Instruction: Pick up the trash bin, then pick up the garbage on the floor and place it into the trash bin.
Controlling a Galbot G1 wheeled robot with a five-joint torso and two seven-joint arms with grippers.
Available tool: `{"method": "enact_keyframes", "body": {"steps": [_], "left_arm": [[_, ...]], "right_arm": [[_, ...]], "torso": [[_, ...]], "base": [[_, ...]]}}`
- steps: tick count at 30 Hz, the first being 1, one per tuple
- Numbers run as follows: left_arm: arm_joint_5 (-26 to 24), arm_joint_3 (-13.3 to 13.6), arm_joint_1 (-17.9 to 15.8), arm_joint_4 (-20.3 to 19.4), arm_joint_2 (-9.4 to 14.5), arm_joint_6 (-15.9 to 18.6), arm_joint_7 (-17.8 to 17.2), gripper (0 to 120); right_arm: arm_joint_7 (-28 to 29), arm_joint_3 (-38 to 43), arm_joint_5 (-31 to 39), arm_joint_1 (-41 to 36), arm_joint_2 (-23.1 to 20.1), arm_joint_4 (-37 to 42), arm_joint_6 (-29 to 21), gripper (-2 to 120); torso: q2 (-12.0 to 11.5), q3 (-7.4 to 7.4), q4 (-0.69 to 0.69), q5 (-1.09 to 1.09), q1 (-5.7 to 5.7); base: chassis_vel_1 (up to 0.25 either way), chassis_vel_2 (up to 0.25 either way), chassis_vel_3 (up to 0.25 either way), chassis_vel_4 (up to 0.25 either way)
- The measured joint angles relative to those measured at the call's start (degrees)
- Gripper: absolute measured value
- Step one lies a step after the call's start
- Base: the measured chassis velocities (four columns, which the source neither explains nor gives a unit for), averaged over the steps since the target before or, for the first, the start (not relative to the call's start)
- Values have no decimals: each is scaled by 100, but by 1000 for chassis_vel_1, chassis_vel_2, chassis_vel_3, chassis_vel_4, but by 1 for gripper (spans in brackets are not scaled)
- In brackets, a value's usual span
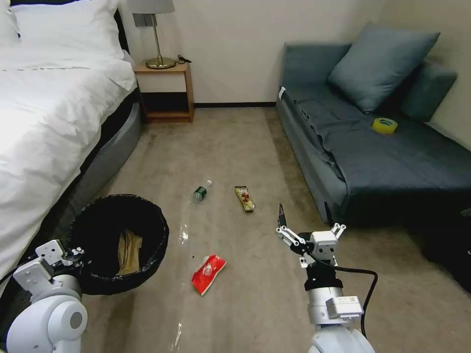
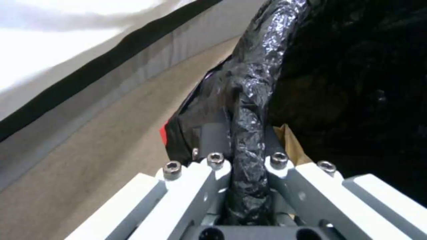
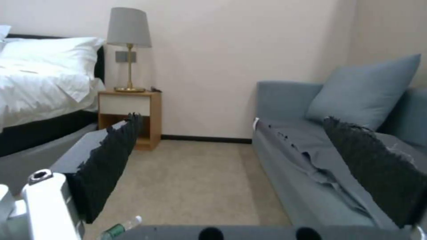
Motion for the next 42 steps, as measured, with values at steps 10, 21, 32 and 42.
{"method": "enact_keyframes", "body": {"steps": [10, 21, 32, 42], "left_arm": [[14, 2, -5, 33, -7, 0, -1, 2], [26, -45, 13, 59, 2, -14, -2, 2], [52, -127, 88, -82, -38, -16, 0, 2], [-59, -448, 260, -352, -68, -14, 0, 2]], "right_arm": [[-85, -37, 238, 302, -105, -159, -1, 100], [-417, -250, 769, 1175, -541, -878, 11, 100], [-1106, -2724, 1104, 3724, -2361, -2847, 124, 100], [-1844, -7128, 1410, 6899, -1931, -5079, 756, 100]], "torso": [[0, 0, 0, -1, 0], [0, -1, -1, 0, 0], [0, 0, 0, 2, 0], [0, 0, 0, -5, 0]], "base": [[-65, 70, 70, -71], [0, 0, 0, 0], [0, 0, 0, 0], [0, 0, 0, 0]]}}
